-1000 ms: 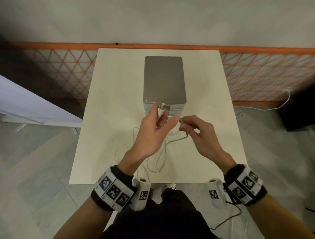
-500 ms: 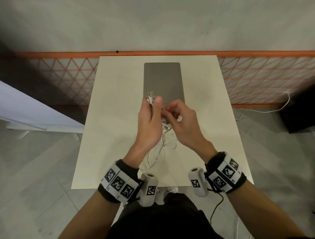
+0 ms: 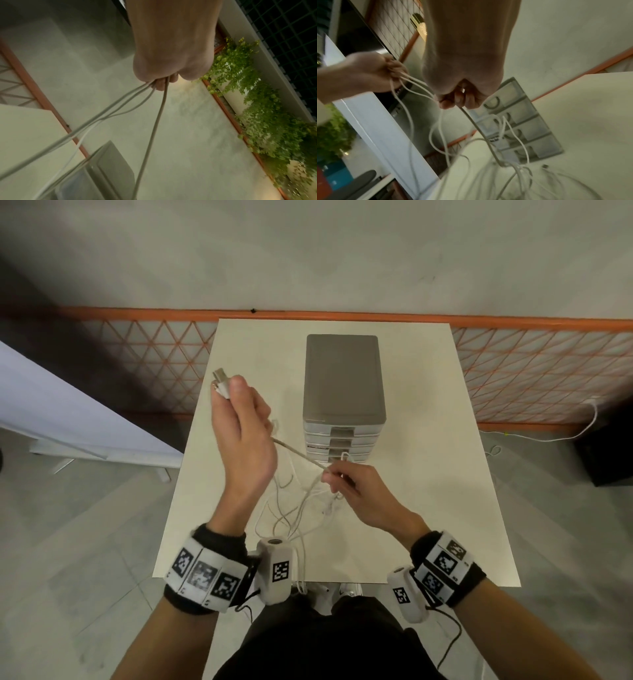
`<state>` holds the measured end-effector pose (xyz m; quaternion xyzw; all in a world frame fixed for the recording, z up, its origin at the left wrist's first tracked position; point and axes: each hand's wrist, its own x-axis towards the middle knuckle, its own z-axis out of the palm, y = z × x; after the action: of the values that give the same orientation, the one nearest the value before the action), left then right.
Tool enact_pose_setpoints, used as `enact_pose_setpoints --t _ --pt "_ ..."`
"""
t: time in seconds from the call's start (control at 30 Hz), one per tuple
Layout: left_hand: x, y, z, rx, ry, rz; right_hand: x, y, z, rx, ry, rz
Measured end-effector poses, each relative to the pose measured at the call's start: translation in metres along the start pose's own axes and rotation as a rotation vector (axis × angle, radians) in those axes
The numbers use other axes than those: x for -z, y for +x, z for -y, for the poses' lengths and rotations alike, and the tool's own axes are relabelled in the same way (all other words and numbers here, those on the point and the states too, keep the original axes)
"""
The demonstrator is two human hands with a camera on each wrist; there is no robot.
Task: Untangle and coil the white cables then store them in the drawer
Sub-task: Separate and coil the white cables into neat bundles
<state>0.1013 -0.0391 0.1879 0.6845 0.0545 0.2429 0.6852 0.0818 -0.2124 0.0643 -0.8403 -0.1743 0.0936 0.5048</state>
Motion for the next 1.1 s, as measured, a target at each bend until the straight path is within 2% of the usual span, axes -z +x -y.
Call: enact_pose_setpoints --t 0.17,0.33,0.43,0.57,0.67,0.77,0.83,1.1 --pt "0.019 0.01 -0.005 0.008 -0.068 -0.059 0.003 -0.006 -0.037 -0.106 -0.094 0.063" --pt "0.022 0.0 0.002 -0.005 0.034 0.036 0.018 0.003 -0.033 -0.104 -0.238 0.023" --pt "0.023 -0.004 0.007 -0.011 0.092 0.141 0.032 0.006 -0.013 -0.106 -0.36 0.006" --pt "0.016 -0.016 0.013 -0.052 0.365 0.422 0.049 0.012 0.021 -0.097 -0.464 -0.02" --pt "0.007 -0.022 0.022 0.028 0.41 0.629 0.057 0.016 0.046 -0.042 -0.409 -0.032" --pt "0.005 -0.018 0.035 0.034 0.529 0.759 0.066 0.016 0.06 -0.009 -0.244 -0.047" --pt "0.007 -0.014 0.039 -0.001 0.571 0.803 0.071 0.015 0.065 0.001 -0.181 -0.052" --pt "0.007 -0.011 0.033 -0.032 0.468 0.839 0.069 0.019 0.068 0.052 -0.052 -0.062"
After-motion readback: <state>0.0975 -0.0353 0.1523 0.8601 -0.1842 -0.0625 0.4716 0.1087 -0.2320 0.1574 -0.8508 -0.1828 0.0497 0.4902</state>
